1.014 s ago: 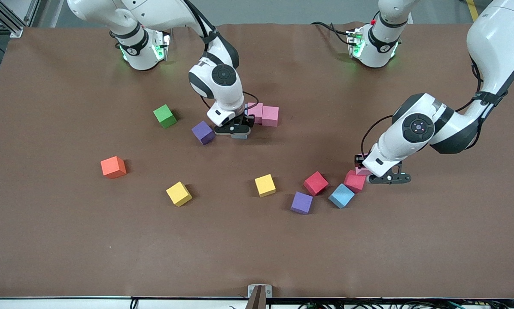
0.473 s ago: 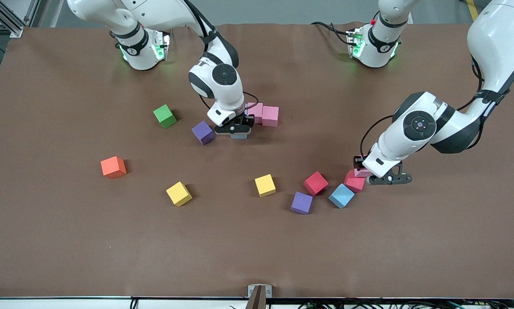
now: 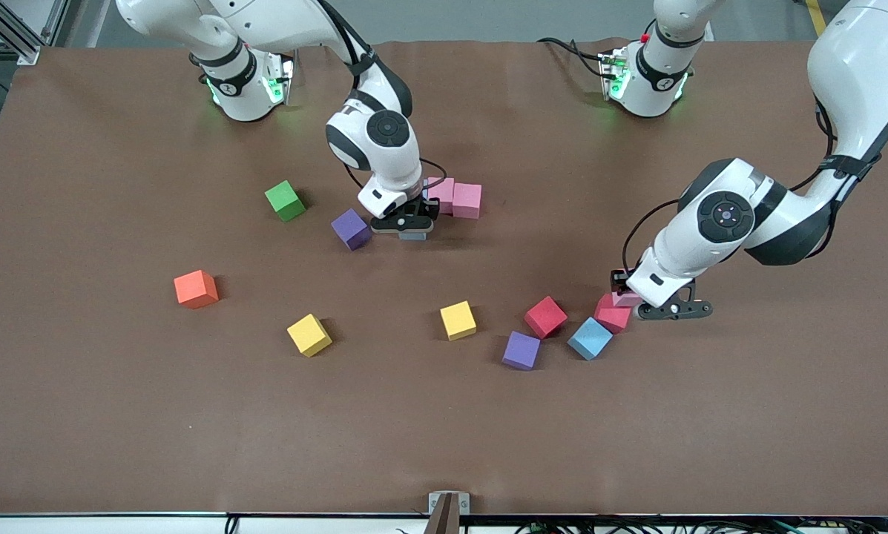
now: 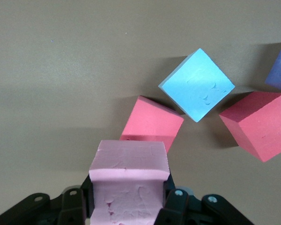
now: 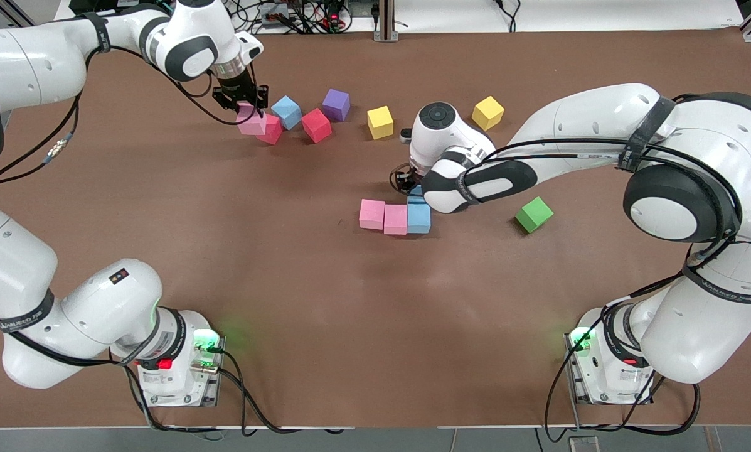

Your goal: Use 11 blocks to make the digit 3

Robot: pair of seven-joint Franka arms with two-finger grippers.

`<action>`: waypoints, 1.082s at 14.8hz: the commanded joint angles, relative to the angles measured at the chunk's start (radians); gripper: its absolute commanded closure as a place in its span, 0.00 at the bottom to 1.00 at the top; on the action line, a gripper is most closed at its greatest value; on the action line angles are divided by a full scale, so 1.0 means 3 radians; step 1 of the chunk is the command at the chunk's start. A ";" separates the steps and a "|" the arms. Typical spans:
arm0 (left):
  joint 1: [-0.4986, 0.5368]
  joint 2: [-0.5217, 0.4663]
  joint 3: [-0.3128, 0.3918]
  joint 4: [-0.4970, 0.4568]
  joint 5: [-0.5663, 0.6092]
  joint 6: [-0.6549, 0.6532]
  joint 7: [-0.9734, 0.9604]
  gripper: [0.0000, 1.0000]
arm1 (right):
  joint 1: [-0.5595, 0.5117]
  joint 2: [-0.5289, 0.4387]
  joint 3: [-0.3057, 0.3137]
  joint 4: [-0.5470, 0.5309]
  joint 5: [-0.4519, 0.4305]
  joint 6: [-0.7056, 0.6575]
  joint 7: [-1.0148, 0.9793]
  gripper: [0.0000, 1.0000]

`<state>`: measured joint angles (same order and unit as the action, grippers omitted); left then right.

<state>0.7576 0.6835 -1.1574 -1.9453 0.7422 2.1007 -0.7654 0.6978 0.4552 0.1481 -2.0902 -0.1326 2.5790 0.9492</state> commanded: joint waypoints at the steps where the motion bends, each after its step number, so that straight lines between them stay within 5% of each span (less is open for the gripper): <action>1: -0.0005 -0.0064 -0.0023 0.0021 -0.0076 -0.0069 -0.0016 0.51 | 0.0026 -0.0019 -0.0039 -0.0043 -0.0095 0.0019 0.0119 0.88; 4: -0.0005 -0.0059 -0.0023 0.0021 -0.0076 -0.0069 -0.0016 0.51 | 0.0021 -0.0019 -0.0038 -0.0038 -0.0095 0.0024 0.0124 0.83; 5: -0.0005 -0.0059 -0.0023 0.0021 -0.0076 -0.0069 -0.0016 0.51 | 0.0016 -0.0019 -0.0039 -0.0028 -0.0095 0.0024 0.0124 0.71; 6: -0.0005 -0.0059 -0.0023 0.0021 -0.0076 -0.0069 -0.0016 0.51 | 0.0011 -0.0019 -0.0039 -0.0023 -0.0095 0.0029 0.0129 0.08; 7: -0.0005 -0.0059 -0.0023 0.0021 -0.0076 -0.0069 -0.0016 0.51 | 0.0001 -0.0019 -0.0039 -0.0007 -0.0090 0.0029 0.0165 0.00; 16: -0.0005 -0.0059 -0.0023 0.0021 -0.0076 -0.0069 -0.0010 0.51 | -0.0030 -0.0014 -0.0039 0.0069 -0.0100 0.0004 0.0109 0.00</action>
<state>0.7576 0.6835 -1.1574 -1.9450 0.7422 2.1007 -0.7654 0.6976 0.4553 0.1349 -2.0686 -0.1359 2.5814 0.9712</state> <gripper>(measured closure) 0.441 0.000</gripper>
